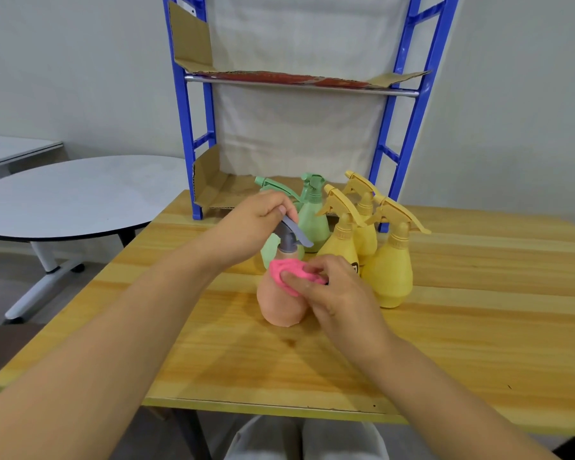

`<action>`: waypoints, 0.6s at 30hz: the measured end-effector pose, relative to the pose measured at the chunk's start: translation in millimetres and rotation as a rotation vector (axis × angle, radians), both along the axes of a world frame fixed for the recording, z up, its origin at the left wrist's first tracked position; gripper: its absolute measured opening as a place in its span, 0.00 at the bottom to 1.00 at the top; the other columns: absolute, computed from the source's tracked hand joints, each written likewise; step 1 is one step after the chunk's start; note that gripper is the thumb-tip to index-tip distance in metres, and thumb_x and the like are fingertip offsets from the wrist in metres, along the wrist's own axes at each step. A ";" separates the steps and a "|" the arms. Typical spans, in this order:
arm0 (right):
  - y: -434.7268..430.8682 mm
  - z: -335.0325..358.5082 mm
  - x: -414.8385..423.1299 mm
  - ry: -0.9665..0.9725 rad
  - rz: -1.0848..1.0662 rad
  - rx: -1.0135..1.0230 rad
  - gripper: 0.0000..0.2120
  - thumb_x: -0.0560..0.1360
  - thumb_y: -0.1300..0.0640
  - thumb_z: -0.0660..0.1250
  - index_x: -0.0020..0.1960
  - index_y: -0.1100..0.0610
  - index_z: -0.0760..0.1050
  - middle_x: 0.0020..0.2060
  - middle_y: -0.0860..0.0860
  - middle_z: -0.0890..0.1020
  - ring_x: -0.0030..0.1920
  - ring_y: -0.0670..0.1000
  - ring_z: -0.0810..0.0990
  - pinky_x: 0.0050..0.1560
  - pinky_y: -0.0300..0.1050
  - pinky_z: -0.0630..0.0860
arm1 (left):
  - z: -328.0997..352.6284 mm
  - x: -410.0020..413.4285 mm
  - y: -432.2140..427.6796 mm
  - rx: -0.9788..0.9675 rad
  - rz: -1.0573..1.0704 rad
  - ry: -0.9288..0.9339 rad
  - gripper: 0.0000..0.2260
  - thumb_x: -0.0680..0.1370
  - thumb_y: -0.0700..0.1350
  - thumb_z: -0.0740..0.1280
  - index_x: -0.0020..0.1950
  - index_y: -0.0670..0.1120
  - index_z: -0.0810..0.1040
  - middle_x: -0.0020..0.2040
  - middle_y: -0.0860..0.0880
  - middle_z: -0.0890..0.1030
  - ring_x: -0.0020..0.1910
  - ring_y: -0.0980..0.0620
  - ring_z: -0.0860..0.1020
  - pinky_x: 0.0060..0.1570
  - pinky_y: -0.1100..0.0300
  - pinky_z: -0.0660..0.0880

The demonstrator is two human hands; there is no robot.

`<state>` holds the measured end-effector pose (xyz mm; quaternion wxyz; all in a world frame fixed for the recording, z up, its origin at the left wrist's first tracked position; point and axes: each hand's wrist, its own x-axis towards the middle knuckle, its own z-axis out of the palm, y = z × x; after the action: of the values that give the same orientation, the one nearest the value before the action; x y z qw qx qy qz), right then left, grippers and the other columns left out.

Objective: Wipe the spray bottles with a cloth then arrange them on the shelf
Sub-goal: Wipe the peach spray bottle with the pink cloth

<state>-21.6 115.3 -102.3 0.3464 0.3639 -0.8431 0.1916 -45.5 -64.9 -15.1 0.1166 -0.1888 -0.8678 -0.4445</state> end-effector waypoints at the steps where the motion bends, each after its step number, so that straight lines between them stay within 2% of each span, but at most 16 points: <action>1: 1.6 -4.8 2.8 -0.012 0.000 0.024 0.18 0.74 0.59 0.63 0.61 0.45 0.76 0.48 0.54 0.77 0.47 0.54 0.74 0.31 0.46 0.75 | 0.8 -0.5 -0.3 0.002 -0.002 -0.009 0.15 0.80 0.37 0.54 0.40 0.49 0.75 0.45 0.48 0.75 0.47 0.51 0.74 0.52 0.53 0.73; 3: 5.0 -15.9 7.7 -0.027 0.019 0.077 0.18 0.72 0.60 0.67 0.59 0.44 0.77 0.45 0.52 0.77 0.45 0.53 0.74 0.27 0.45 0.72 | 1.9 -1.7 0.4 0.015 -0.004 -0.026 0.15 0.80 0.37 0.54 0.40 0.49 0.75 0.44 0.51 0.74 0.45 0.54 0.73 0.50 0.58 0.71; 5: 5.7 -26.1 12.7 -0.072 0.041 0.151 0.15 0.70 0.57 0.71 0.55 0.42 0.79 0.43 0.50 0.77 0.43 0.51 0.72 0.24 0.40 0.65 | 1.0 -3.6 3.3 0.028 0.003 -0.035 0.13 0.79 0.37 0.56 0.39 0.47 0.74 0.45 0.51 0.71 0.45 0.54 0.72 0.50 0.59 0.69; 8: 5.7 -33.9 14.3 -0.093 0.028 0.256 0.13 0.68 0.53 0.74 0.52 0.42 0.80 0.41 0.48 0.75 0.41 0.48 0.69 0.26 0.38 0.57 | -1.6 -6.7 8.2 -0.030 0.028 -0.027 0.08 0.77 0.44 0.63 0.40 0.42 0.75 0.44 0.52 0.69 0.47 0.54 0.70 0.50 0.59 0.68; 10: 8.3 -32.7 13.5 -0.081 0.045 0.252 0.14 0.68 0.54 0.75 0.52 0.44 0.80 0.41 0.48 0.75 0.41 0.48 0.70 0.25 0.39 0.60 | -3.4 -5.8 9.2 -0.147 0.073 0.012 0.09 0.75 0.50 0.67 0.42 0.45 0.75 0.45 0.53 0.68 0.50 0.54 0.68 0.49 0.60 0.67; 12: 12.5 -25.3 12.6 -0.046 0.083 0.210 0.14 0.71 0.58 0.71 0.54 0.46 0.80 0.42 0.49 0.75 0.42 0.50 0.71 0.26 0.41 0.66 | -6.0 -0.2 9.1 -0.242 0.131 0.058 0.10 0.73 0.54 0.68 0.49 0.50 0.75 0.51 0.53 0.66 0.55 0.54 0.64 0.54 0.59 0.64; 15: 14.8 -2.2 6.7 0.025 0.095 0.093 0.15 0.73 0.61 0.65 0.57 0.47 0.79 0.43 0.52 0.76 0.44 0.53 0.72 0.30 0.47 0.71 | -12.7 9.9 10.9 -0.179 0.269 0.119 0.26 0.70 0.55 0.70 0.66 0.54 0.67 0.58 0.53 0.60 0.59 0.55 0.58 0.59 0.61 0.61; 17: 10.0 15.6 2.0 0.022 0.084 0.029 0.12 0.77 0.53 0.61 0.57 0.47 0.79 0.45 0.52 0.76 0.47 0.50 0.71 0.33 0.46 0.73 | -15.8 13.4 14.3 -0.005 0.345 0.074 0.34 0.68 0.54 0.74 0.69 0.51 0.63 0.58 0.51 0.63 0.59 0.54 0.63 0.59 0.61 0.65; 18: 6.8 21.0 -2.7 0.016 0.071 0.014 0.16 0.79 0.46 0.56 0.56 0.48 0.80 0.46 0.51 0.76 0.48 0.47 0.70 0.37 0.40 0.73 | -16.0 14.4 15.7 0.082 0.361 0.031 0.36 0.67 0.52 0.75 0.69 0.48 0.61 0.57 0.51 0.66 0.58 0.53 0.68 0.58 0.59 0.69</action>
<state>-24.2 122.2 -81.3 0.3433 0.3977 -0.8282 0.1950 -31.1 -49.1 -31.1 0.2154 -0.0319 -0.8670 -0.4482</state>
